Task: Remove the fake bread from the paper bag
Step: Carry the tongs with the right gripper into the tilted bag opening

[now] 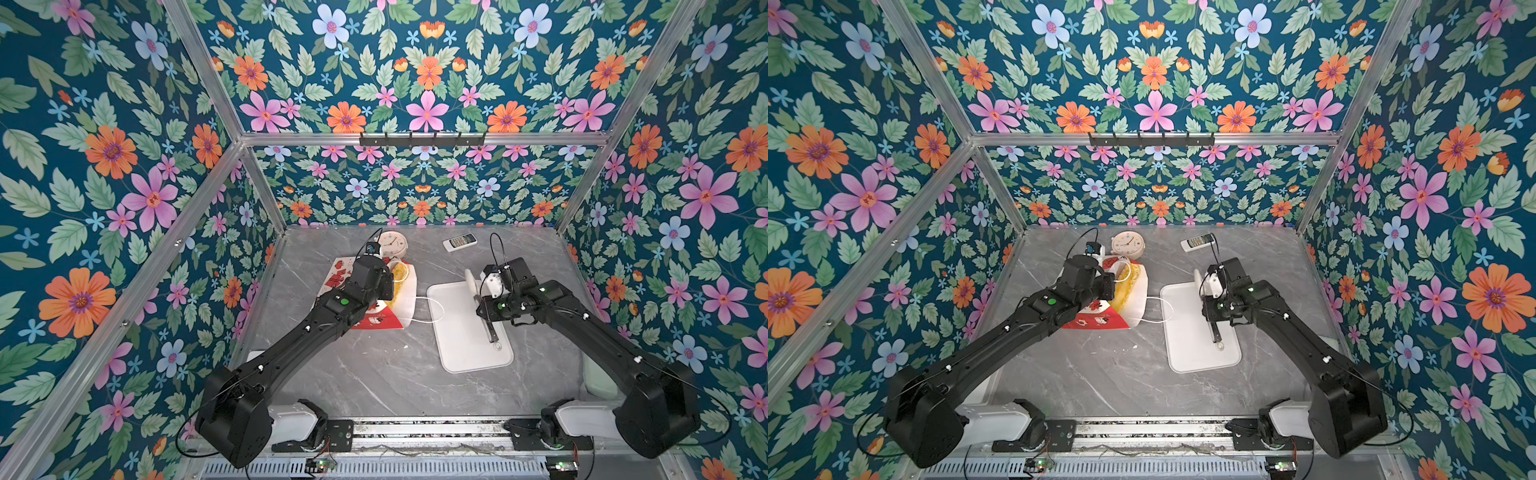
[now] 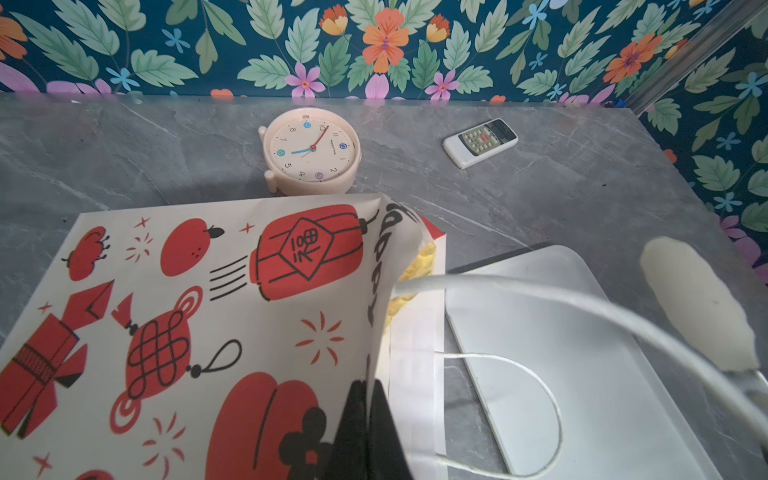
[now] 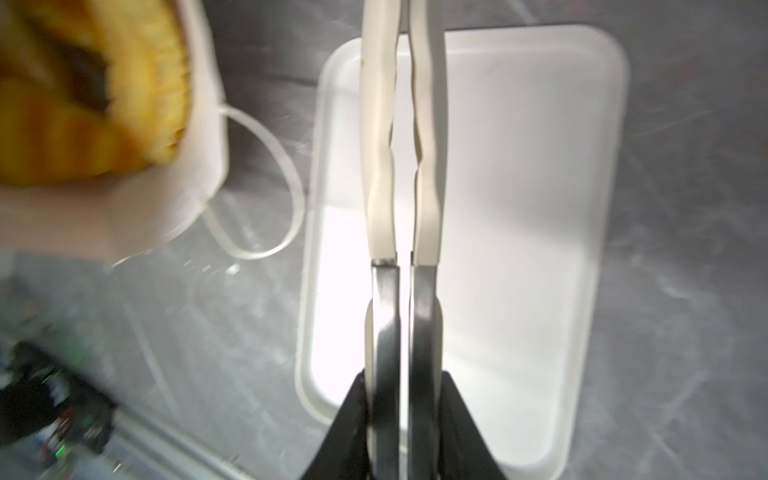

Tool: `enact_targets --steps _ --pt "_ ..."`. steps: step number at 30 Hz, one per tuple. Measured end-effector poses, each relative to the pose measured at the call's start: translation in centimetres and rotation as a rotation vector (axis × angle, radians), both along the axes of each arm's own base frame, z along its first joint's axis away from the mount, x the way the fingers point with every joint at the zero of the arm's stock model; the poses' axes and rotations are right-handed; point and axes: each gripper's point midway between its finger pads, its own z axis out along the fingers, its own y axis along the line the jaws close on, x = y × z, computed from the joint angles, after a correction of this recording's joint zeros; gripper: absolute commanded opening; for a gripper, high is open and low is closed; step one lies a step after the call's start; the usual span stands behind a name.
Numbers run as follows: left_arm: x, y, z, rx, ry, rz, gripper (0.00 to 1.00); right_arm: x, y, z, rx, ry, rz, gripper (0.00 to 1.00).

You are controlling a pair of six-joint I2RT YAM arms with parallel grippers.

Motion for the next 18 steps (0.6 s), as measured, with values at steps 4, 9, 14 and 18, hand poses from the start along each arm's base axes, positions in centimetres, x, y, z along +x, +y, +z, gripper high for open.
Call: enact_targets --steps 4,9,14,18 --pt "-0.3 -0.7 -0.8 -0.006 0.008 -0.015 0.0 -4.1 3.4 1.1 0.101 0.076 0.137 0.25" --pt "-0.6 -1.8 -1.6 -0.013 0.014 -0.028 0.0 -8.0 6.7 -0.2 0.142 0.191 0.287 0.26" --pt "-0.7 -2.1 -1.8 -0.001 0.009 -0.028 0.0 -8.1 7.9 -2.0 0.135 0.244 0.293 0.32" --pt "-0.6 -2.1 -1.7 0.004 0.004 -0.021 0.0 -7.0 8.4 -2.0 0.132 0.211 0.282 0.36"
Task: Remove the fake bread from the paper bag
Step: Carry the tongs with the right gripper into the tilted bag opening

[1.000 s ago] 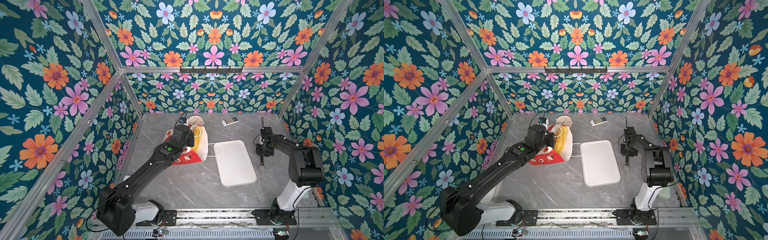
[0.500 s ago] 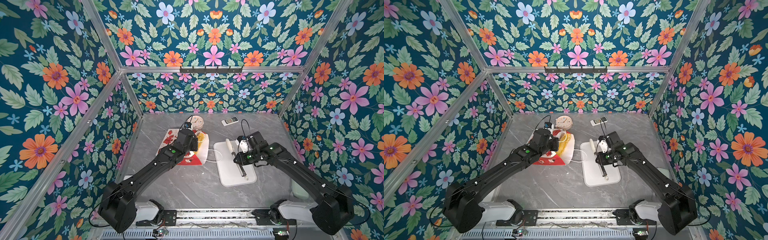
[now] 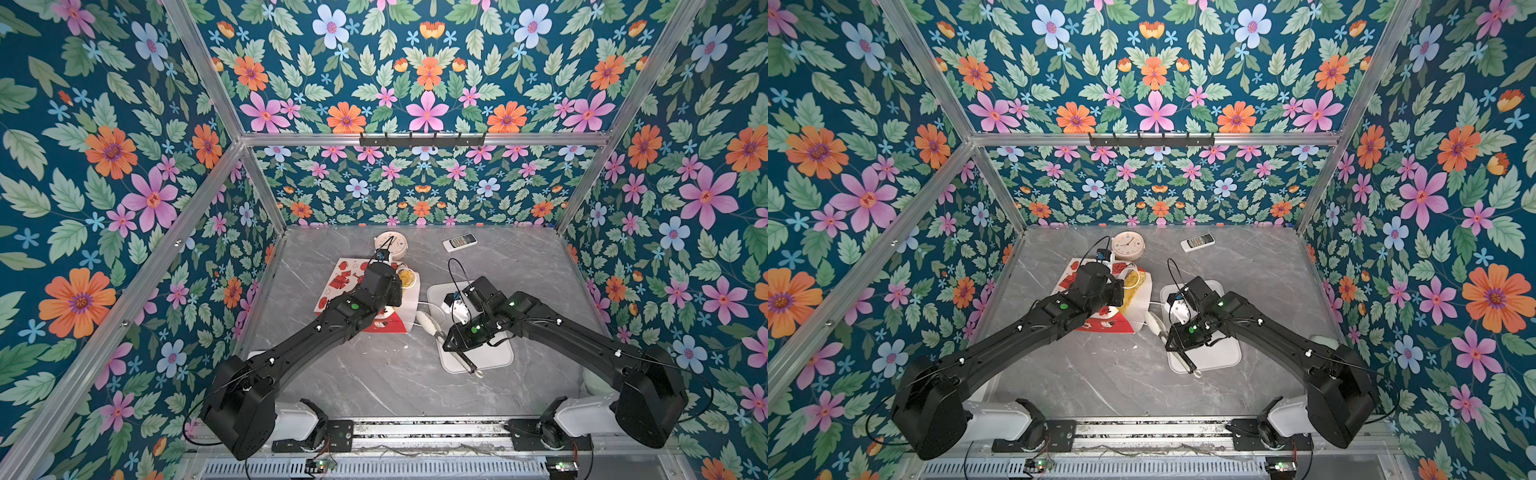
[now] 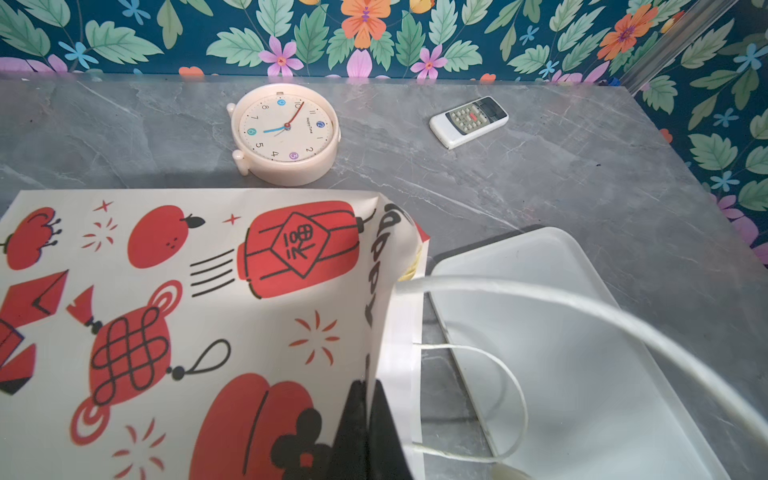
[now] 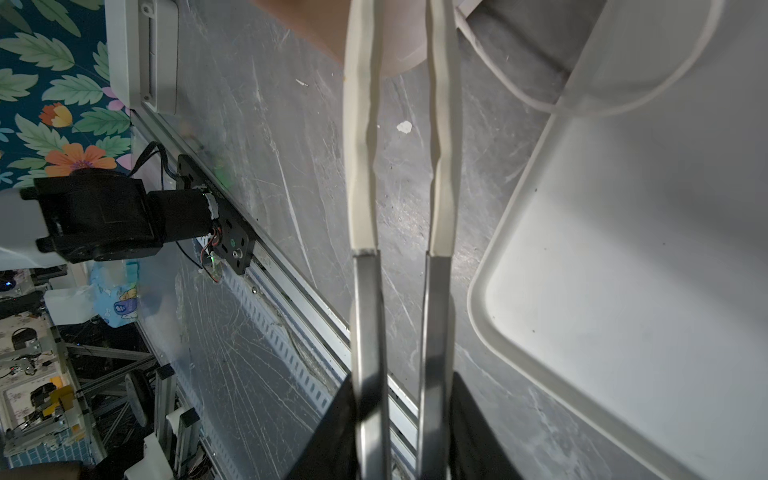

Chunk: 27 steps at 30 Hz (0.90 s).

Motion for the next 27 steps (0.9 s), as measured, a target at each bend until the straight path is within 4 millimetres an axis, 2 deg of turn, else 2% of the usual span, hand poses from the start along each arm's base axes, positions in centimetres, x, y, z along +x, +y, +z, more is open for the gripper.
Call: enact_targets --steps 9,12,14,27 --pt "-0.3 0.3 0.0 0.001 -0.009 0.005 0.0 2.1 0.5 0.7 0.02 -0.092 -0.053 0.36" --pt "-0.4 0.4 -0.1 0.002 -0.007 0.005 0.0 2.6 0.8 0.8 0.042 -0.1 -0.081 0.41" --pt "-0.5 0.4 -0.1 0.002 -0.007 0.005 0.0 3.0 1.2 0.7 0.051 -0.1 -0.086 0.44" --pt "-0.6 0.5 -0.1 0.001 -0.009 0.004 0.0 4.6 2.5 -0.3 0.073 -0.095 -0.119 0.45"
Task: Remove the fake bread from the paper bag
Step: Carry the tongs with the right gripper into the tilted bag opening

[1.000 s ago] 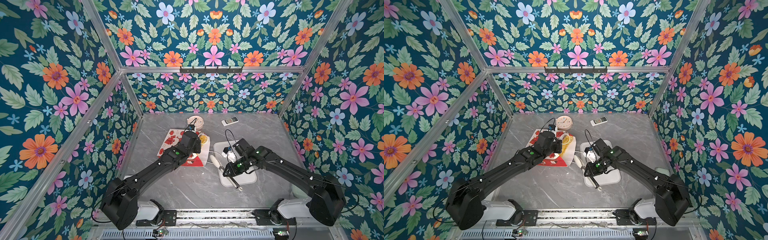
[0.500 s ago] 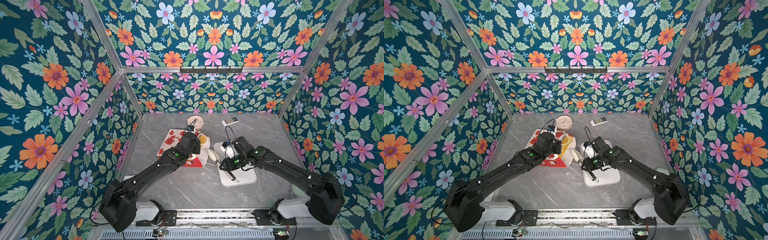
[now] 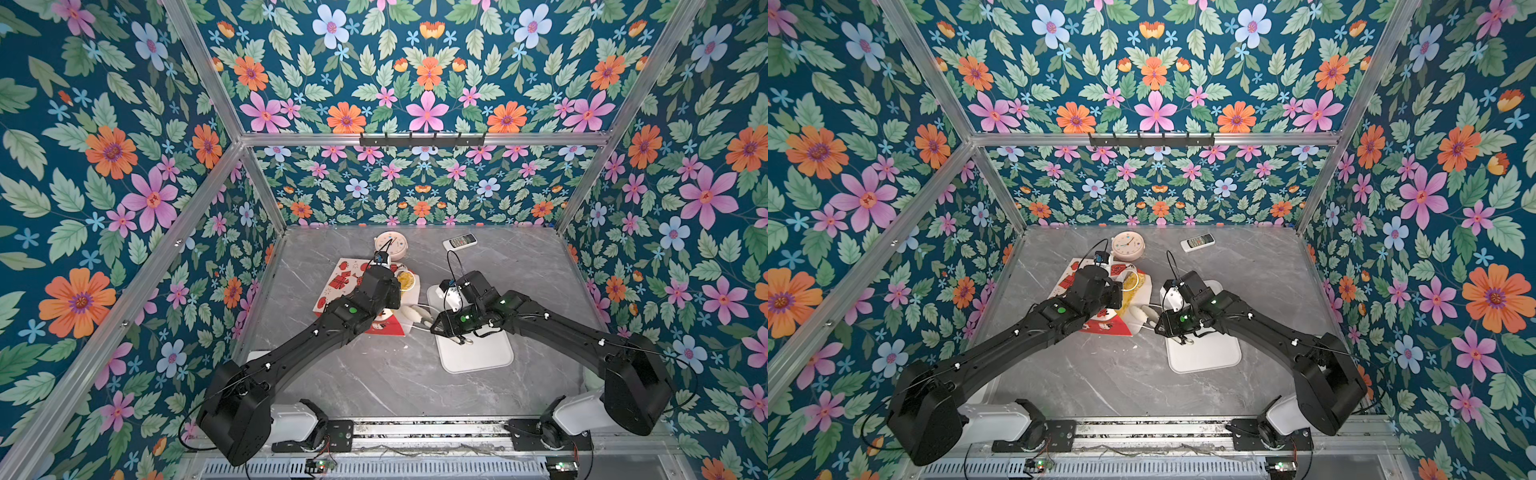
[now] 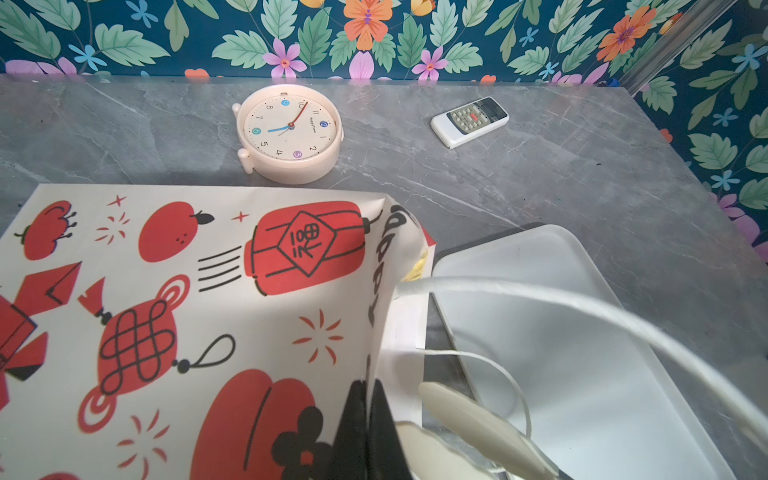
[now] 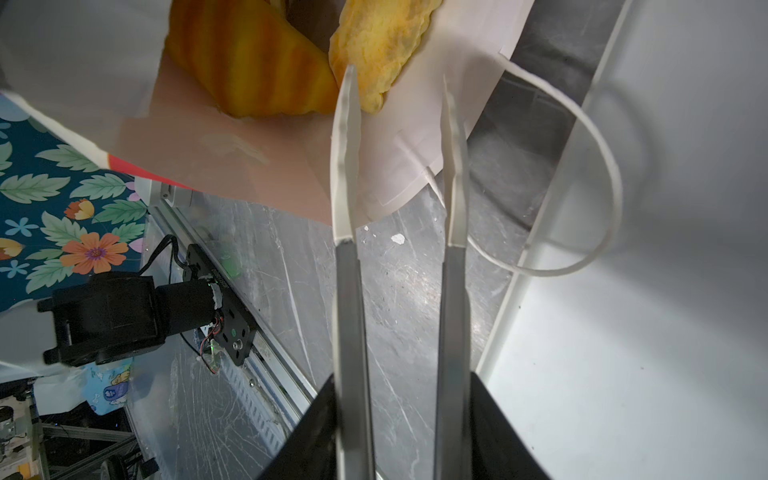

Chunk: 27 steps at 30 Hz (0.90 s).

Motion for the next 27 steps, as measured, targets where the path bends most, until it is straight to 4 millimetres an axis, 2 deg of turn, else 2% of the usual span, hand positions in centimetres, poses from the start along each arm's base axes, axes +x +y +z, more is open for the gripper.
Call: enact_targets --steps 8,20,27 --pt "-0.2 0.2 0.3 -0.006 -0.006 -0.001 0.0 1.3 0.2 -1.0 0.021 -0.017 -0.077 0.45" --pt "-0.4 -0.3 0.2 -0.021 0.007 -0.018 0.0 4.8 2.2 -0.1 0.071 -0.101 -0.119 0.45" --pt "-0.2 -0.5 0.3 -0.025 0.008 -0.021 0.0 5.7 2.2 -0.8 0.04 -0.113 -0.132 0.45"
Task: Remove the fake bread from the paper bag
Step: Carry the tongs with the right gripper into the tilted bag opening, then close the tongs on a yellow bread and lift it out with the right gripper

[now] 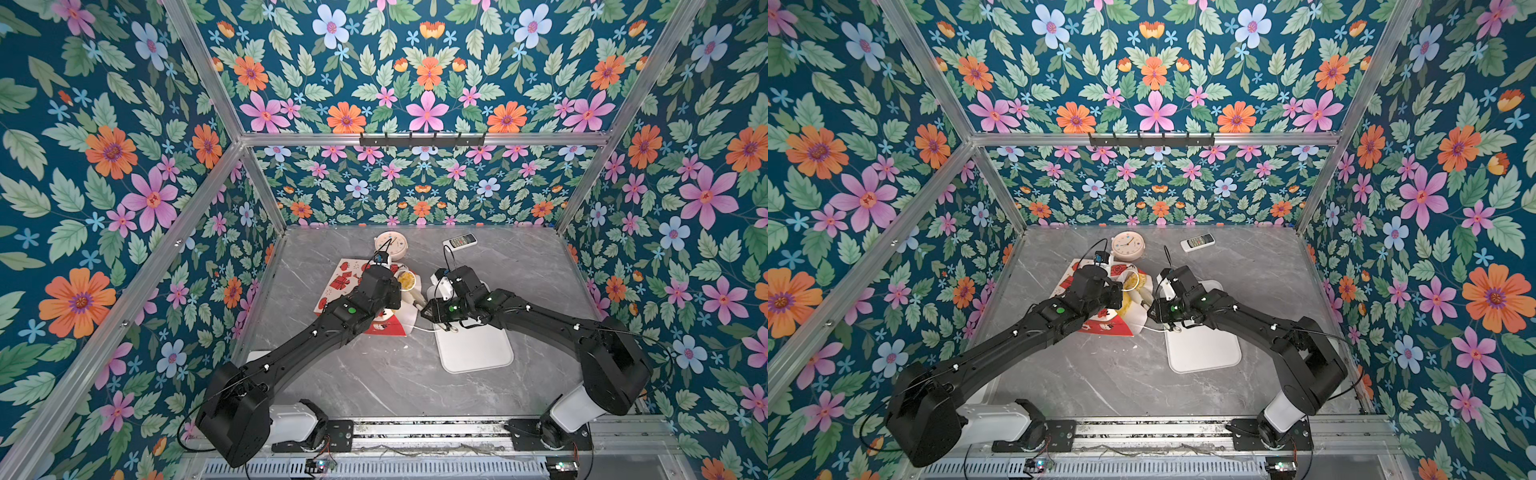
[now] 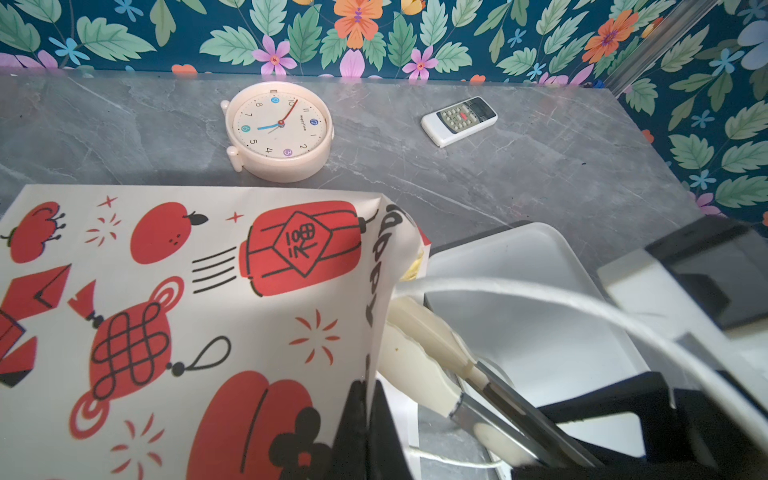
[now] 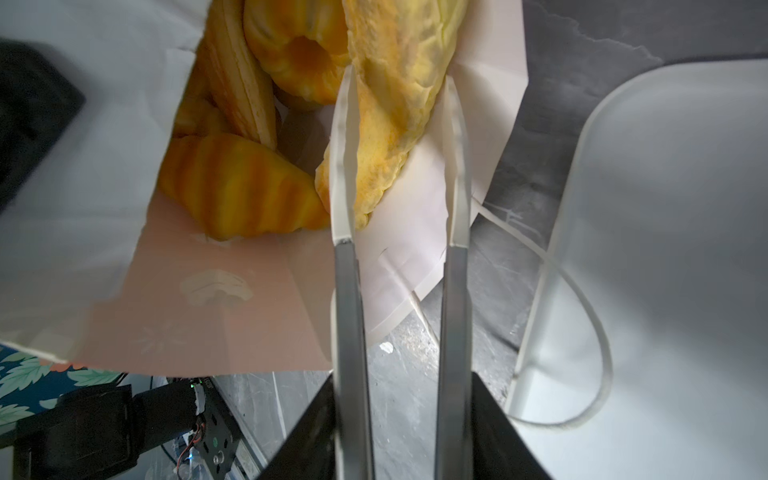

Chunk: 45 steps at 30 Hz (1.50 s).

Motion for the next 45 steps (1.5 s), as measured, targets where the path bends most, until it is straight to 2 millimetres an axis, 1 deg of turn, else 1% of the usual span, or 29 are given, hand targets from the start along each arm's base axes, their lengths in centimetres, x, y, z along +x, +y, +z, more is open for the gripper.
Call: enact_targets --steps 7,13,15,18,21,24,26,30,34,41,45 --pt "0.1 -0.1 0.1 -0.002 -0.001 -0.001 0.0 0.3 -0.1 0.0 -0.014 -0.016 0.001 0.45" --pt "-0.1 -0.4 0.1 -0.007 0.002 -0.014 0.0 1.3 0.7 -0.4 -0.013 -0.03 0.01 0.45" --pt "-0.2 -0.5 0.2 -0.008 0.003 -0.017 0.0 1.8 1.1 -1.1 -0.01 -0.036 0.022 0.41" --pt "-0.2 -0.6 0.2 -0.01 0.004 -0.022 0.0 1.9 1.4 -2.2 -0.015 -0.031 0.033 0.29" --pt "-0.2 -0.6 0.2 -0.01 0.004 -0.022 0.0 1.9 1.7 -2.1 0.0 -0.045 0.046 0.23" --pt "-0.2 -0.6 0.2 -0.009 0.002 -0.02 0.0 1.6 1.4 -1.8 0.01 -0.054 0.048 0.2" --pt "-0.1 -0.5 0.2 -0.006 0.0 -0.014 0.0 1.1 1.1 -1.3 0.016 -0.062 0.048 0.19" --pt "0.4 -0.5 0.4 -0.012 -0.001 0.014 0.0 0.2 0.4 0.7 0.048 -0.093 0.043 0.19" --pt "1.1 -0.5 0.6 -0.011 -0.007 0.04 0.0 -1.5 -0.8 2.3 0.06 -0.101 0.04 0.19" --pt "1.8 -0.7 0.2 -0.009 0.004 0.07 0.0 -4.6 -4.0 5.1 0.069 -0.148 0.006 0.19" --pt "1.9 -0.9 -0.5 -0.011 0.023 0.077 0.0 -5.4 -5.8 6.0 0.053 -0.175 -0.035 0.2"
